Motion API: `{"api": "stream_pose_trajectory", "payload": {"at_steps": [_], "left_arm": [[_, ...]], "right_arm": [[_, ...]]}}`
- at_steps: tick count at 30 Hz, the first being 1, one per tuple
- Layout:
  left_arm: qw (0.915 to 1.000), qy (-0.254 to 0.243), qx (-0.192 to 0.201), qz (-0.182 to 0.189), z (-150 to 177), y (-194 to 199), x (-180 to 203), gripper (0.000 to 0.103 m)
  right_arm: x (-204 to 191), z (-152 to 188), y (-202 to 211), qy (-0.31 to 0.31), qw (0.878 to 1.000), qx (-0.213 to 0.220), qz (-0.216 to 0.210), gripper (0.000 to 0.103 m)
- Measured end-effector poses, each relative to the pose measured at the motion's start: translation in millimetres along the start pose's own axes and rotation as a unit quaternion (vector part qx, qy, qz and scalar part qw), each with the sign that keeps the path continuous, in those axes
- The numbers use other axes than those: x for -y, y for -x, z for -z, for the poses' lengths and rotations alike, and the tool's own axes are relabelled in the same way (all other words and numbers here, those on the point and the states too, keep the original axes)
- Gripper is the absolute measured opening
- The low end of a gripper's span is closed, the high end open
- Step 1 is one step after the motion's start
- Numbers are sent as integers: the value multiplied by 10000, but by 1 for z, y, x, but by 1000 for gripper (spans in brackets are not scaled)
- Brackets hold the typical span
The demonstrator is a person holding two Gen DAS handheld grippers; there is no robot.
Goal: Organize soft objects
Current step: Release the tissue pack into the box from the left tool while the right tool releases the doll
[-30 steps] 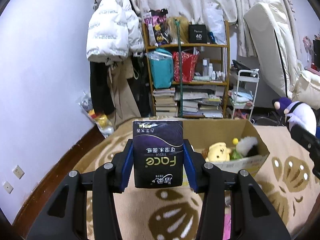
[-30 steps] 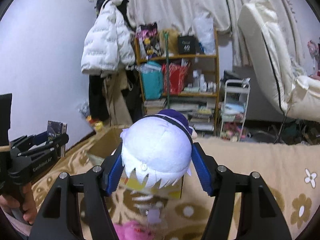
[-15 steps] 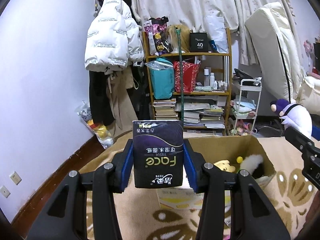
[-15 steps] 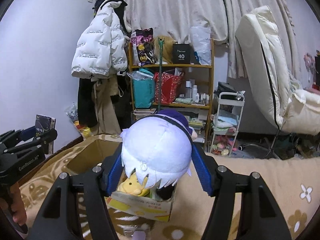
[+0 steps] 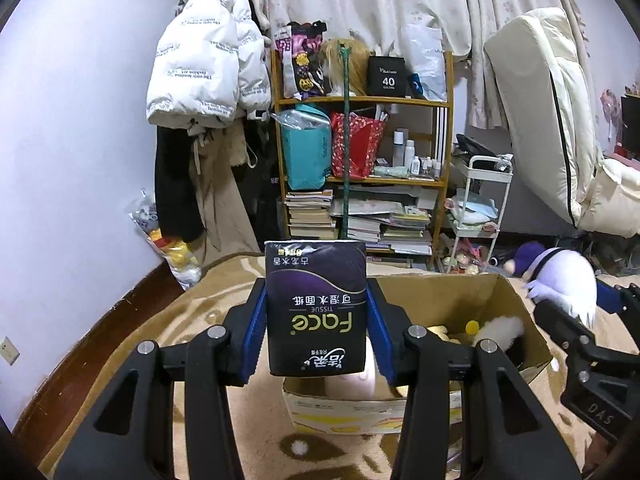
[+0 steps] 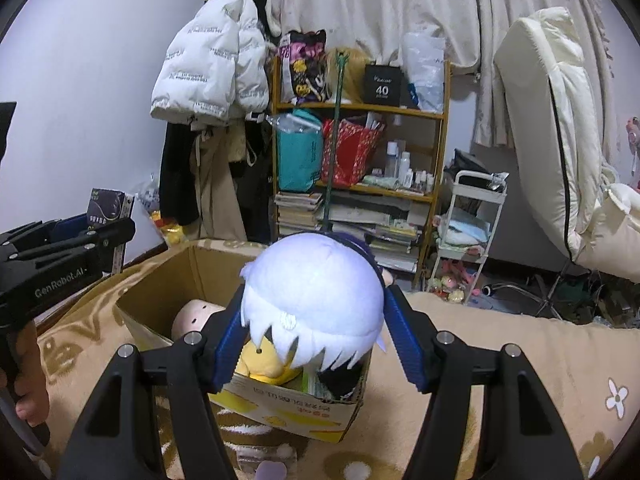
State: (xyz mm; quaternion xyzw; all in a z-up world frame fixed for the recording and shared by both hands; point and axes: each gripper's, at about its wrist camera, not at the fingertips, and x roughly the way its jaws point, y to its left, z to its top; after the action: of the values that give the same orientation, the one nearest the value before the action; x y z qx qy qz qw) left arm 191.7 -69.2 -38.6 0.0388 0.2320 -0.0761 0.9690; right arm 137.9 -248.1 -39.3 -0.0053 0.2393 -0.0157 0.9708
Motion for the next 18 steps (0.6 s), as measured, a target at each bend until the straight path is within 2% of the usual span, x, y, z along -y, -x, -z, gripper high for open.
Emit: {"api": "stream_pose_trajectory", "payload": {"at_steps": [18], "left_arm": [[9973,-120,-375,620,14,-24,18,45]], "right_arm": [[4,15,-19,-243,9979,-355,-482,69]]}}
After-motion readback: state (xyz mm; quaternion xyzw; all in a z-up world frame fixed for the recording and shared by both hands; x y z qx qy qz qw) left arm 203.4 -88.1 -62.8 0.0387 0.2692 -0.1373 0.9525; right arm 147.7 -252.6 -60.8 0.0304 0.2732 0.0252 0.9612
